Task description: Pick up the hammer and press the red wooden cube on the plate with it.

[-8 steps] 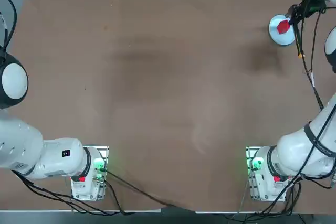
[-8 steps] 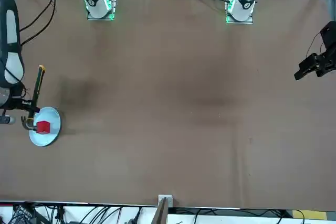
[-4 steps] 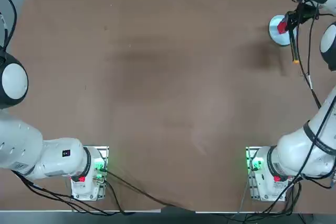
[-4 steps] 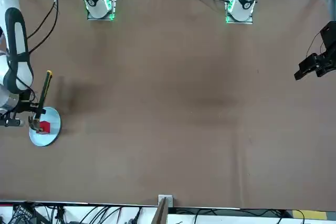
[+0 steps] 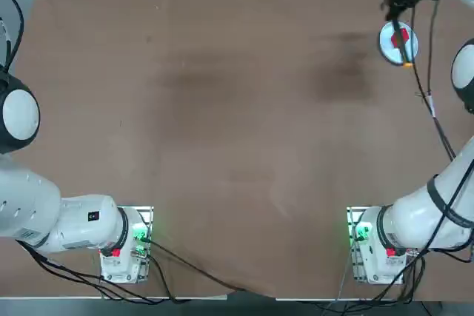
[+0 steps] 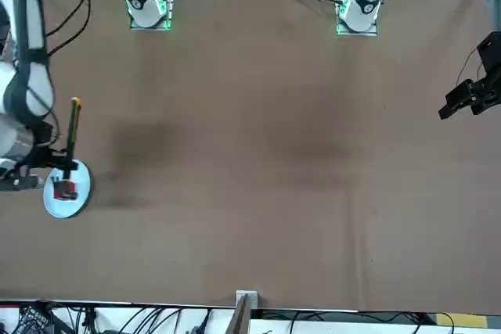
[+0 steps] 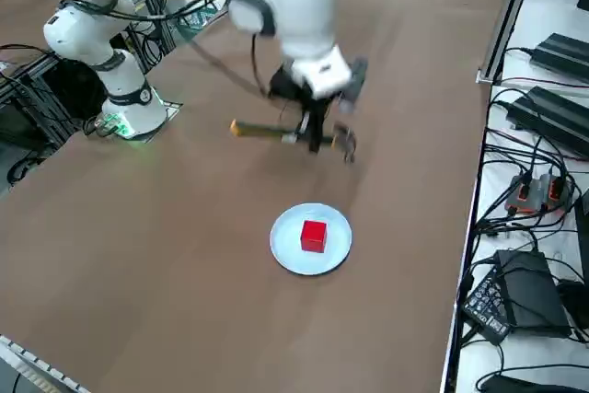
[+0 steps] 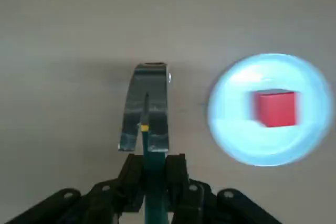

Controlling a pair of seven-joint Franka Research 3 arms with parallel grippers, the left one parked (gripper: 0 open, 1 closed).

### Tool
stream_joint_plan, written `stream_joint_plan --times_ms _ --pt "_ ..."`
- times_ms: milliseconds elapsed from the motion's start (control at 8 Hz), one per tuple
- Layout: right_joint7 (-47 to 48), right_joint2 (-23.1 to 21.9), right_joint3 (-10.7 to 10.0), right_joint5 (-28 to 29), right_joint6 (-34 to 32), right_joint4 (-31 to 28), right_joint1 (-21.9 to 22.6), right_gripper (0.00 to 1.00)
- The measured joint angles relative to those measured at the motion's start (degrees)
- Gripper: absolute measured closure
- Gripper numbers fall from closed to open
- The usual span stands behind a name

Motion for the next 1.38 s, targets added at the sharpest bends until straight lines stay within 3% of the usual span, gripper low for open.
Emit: stream_joint_plan --times_ms 375,625,875,1375 --pt "13.8 0.5 0.4 0.03 4.0 -3.7 14.17 0.8" --pt "21.31 1.64 0.42 0.04 15.36 -9.09 20.1 0.8" --pt "23.92 3.59 0.38 0.04 23.69 -14.2 22.64 0.8" --pt "24.0 7.62 -0.03 0.04 27.01 -15.53 22.87 0.8"
